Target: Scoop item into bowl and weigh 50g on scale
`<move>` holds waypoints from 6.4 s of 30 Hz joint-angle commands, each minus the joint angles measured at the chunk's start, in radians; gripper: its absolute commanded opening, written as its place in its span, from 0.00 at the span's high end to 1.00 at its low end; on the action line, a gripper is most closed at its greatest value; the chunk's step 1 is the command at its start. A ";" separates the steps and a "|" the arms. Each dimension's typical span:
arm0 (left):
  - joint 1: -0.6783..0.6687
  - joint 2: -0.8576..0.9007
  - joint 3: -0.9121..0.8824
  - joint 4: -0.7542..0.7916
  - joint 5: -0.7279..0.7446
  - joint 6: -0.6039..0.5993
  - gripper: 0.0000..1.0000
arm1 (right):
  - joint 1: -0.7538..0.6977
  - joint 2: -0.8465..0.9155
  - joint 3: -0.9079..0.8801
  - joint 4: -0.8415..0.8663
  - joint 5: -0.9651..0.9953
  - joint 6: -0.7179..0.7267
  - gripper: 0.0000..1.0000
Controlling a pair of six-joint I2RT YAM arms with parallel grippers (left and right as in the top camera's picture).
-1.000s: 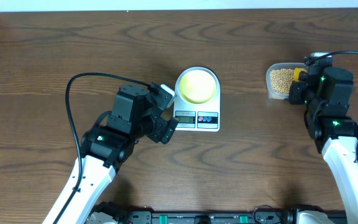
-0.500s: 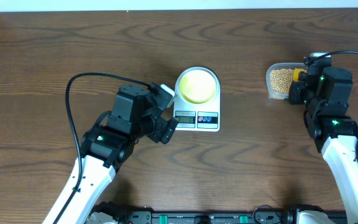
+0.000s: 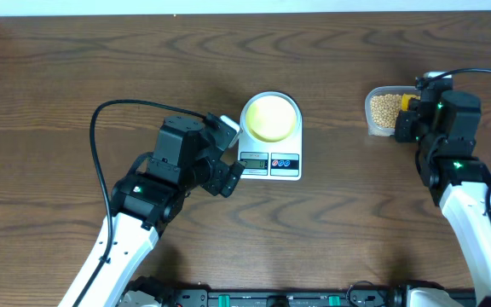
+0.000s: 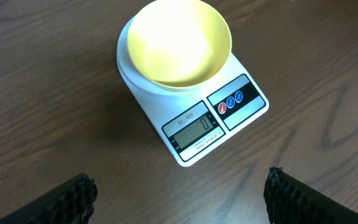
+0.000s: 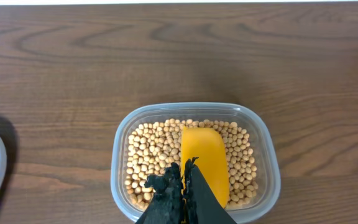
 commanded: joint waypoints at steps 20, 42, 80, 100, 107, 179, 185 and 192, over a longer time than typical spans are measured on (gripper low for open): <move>0.004 0.002 -0.019 0.004 0.015 0.013 0.12 | -0.004 0.085 0.023 0.087 0.062 -0.043 0.99; 0.004 0.002 -0.019 0.004 0.015 0.013 0.12 | -0.004 0.158 0.022 0.102 0.095 -0.072 0.99; 0.004 0.002 -0.019 0.003 0.015 0.013 0.12 | -0.005 0.176 0.021 0.065 -0.074 -0.007 0.99; 0.004 0.002 -0.019 0.003 0.015 0.013 0.12 | -0.076 0.214 0.021 0.066 -0.217 0.039 0.99; 0.004 0.002 -0.019 0.003 0.015 0.013 0.12 | -0.106 0.214 0.021 0.066 -0.266 0.063 0.99; 0.004 0.002 -0.019 0.003 0.015 0.013 0.12 | -0.474 0.214 0.021 0.177 -0.842 0.365 0.99; 0.004 0.002 -0.019 0.004 0.015 0.013 0.12 | -0.473 0.214 0.021 0.183 -0.842 0.451 0.99; 0.004 0.002 -0.019 0.003 0.015 0.013 0.12 | -0.467 0.214 0.021 0.217 -0.903 0.509 0.99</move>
